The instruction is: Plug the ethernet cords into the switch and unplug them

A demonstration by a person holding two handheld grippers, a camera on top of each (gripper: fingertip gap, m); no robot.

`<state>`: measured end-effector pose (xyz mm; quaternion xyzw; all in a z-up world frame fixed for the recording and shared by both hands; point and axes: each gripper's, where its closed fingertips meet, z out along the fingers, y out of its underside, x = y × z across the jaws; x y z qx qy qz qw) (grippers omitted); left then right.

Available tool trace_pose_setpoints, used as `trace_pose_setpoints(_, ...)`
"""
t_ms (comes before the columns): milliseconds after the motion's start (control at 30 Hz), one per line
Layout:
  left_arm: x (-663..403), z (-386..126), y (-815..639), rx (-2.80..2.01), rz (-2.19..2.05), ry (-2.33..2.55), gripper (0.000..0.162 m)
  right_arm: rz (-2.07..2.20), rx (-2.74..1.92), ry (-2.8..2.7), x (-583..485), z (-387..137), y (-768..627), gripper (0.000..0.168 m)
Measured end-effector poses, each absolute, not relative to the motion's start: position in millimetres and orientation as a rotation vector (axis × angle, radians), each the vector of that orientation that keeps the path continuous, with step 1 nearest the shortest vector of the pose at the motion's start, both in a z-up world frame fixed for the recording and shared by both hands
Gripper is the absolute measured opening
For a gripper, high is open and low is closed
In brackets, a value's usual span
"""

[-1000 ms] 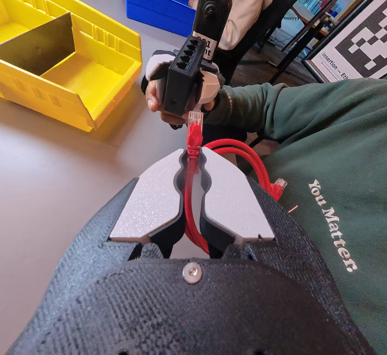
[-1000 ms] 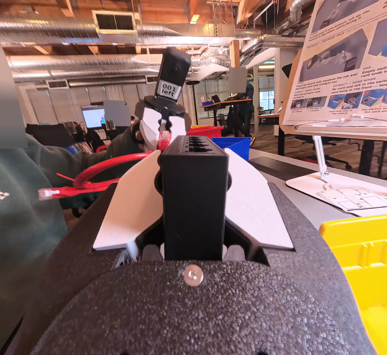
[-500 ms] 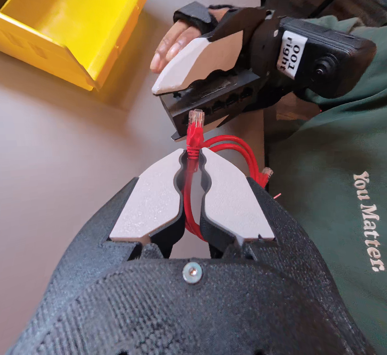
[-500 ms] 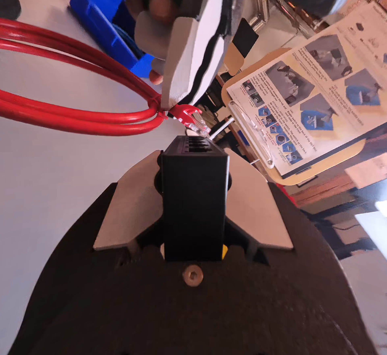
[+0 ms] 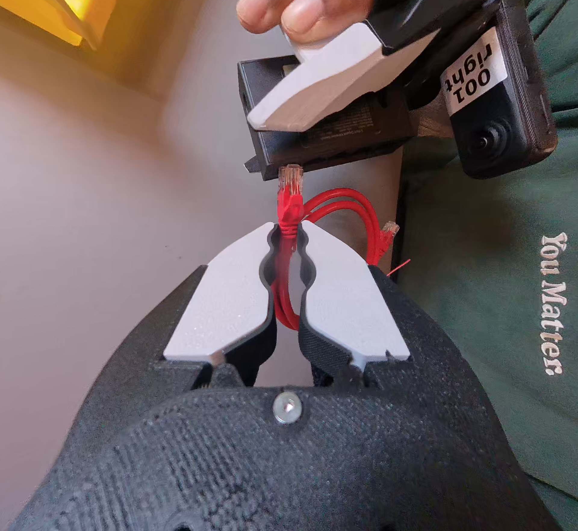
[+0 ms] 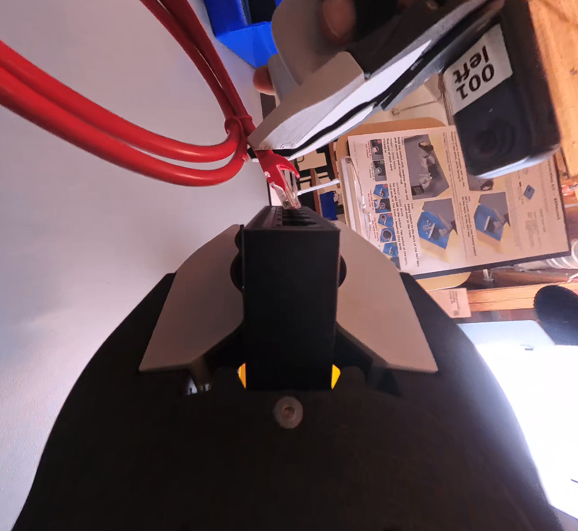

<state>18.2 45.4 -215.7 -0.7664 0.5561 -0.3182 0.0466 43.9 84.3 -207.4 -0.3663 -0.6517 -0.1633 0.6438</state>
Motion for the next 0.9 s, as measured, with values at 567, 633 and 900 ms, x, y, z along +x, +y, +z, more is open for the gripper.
trace_pose_setpoints(567, 0, -278, 12, -2.566, -1.145, 1.863, 0.010, -0.356, -0.702, -1.780, 16, -268, 52, 0.052)
trace_pose_setpoints(633, 0, -279, 11, -2.566, -1.187, 1.850, 0.010, -0.349, -0.700, -1.792, 16, -269, 51, 0.051)
trace_pose_setpoints(900, 6, -282, 16, -2.417, -1.243, 1.829, 0.010, -0.321, -0.699, -1.820, 15, -278, 47, 0.050)
